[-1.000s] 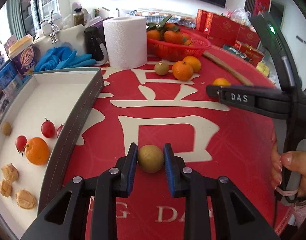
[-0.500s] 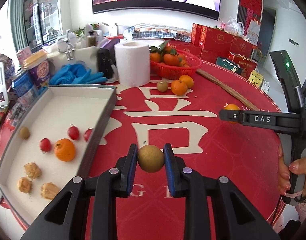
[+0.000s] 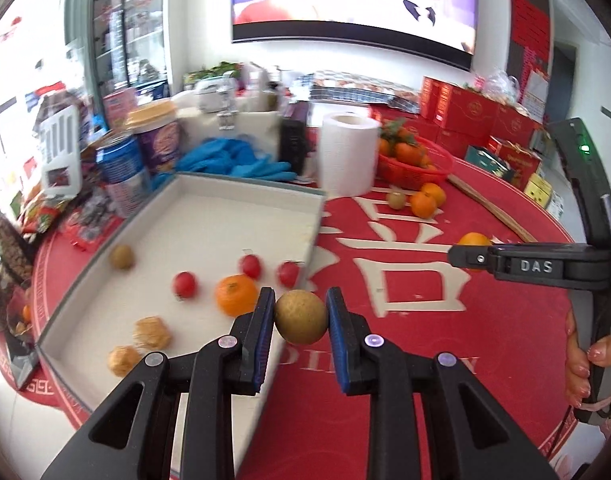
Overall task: Organize fruits
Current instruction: 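Carry the kiwi and orange into the white tray and open both tools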
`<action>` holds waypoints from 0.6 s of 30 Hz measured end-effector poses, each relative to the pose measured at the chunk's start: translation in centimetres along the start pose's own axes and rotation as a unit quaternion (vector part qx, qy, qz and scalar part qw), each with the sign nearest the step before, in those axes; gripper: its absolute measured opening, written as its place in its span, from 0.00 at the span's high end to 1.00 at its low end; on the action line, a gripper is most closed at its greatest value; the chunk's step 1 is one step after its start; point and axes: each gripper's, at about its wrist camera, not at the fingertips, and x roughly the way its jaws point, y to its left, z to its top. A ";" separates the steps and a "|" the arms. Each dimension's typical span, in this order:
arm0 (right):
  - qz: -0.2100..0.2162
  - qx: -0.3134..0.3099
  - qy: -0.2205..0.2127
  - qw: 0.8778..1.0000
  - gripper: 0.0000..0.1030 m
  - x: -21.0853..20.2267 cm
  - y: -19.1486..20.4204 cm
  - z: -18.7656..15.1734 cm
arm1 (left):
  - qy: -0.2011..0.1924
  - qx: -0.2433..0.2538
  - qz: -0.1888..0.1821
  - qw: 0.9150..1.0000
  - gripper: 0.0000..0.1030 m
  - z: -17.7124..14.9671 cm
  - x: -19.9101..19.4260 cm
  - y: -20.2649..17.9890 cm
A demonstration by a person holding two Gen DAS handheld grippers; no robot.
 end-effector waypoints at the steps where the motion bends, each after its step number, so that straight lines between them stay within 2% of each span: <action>1: 0.002 -0.006 0.001 1.000 0.65 0.1 0.7 0.1 | 0.000 -0.005 0.004 1.000 0.72 -0.1 0.0 0.6; 18: 0.034 -0.090 0.024 0.995 0.65 4.2 12.0 2.7 | 0.004 -0.072 0.048 0.996 0.72 -1.2 1.2 8.1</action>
